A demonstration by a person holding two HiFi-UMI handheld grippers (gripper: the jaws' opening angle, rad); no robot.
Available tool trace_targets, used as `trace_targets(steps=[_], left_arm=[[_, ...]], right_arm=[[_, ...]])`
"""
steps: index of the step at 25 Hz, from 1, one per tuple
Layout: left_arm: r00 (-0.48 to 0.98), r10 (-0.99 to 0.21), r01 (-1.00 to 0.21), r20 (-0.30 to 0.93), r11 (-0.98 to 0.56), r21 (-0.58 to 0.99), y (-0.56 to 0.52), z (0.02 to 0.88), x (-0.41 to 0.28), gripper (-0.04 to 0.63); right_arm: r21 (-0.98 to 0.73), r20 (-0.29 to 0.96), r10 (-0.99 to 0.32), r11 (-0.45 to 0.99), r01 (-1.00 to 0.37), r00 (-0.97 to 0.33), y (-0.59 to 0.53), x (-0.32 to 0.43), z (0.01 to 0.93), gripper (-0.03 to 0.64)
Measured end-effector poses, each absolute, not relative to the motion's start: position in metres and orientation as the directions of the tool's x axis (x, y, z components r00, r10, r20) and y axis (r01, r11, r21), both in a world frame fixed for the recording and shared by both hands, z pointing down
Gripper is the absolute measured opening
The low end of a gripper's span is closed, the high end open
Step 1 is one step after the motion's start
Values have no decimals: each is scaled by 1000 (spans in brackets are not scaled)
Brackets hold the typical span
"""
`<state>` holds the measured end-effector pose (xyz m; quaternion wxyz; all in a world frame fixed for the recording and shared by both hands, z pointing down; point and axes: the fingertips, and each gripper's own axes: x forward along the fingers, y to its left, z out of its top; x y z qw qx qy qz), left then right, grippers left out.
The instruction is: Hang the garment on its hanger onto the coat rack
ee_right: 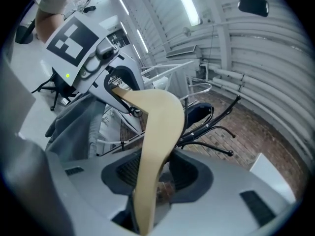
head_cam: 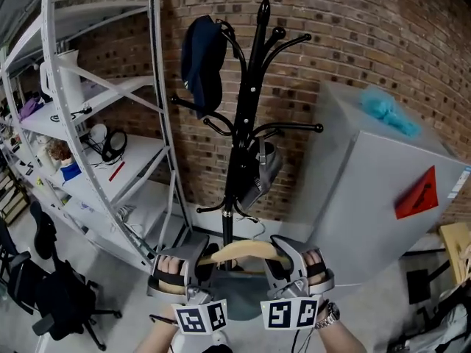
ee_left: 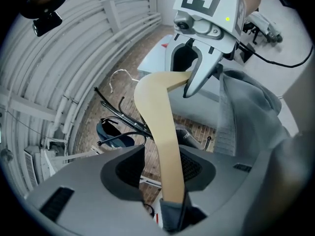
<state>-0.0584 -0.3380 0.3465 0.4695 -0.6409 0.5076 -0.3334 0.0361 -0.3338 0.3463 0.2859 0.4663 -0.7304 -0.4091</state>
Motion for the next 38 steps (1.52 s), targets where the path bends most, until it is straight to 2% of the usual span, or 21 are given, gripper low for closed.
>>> trace_targets(steps=[11, 19, 38], left_arm=[[358, -933, -326, -49, -76, -942, -404, 347, -72, 153], [366, -930, -326, -29, -99, -940, -438, 350, -75, 152], [325, -944, -328, 55, -167, -930, -550, 381, -58, 152]], right_arm=[[870, 55, -950, 197, -452, -309, -402, 22, 349, 155], [865, 83, -957, 208, -457, -278, -441, 19, 357, 164], [848, 152, -938, 287, -446, -313, -568, 35, 386, 168]])
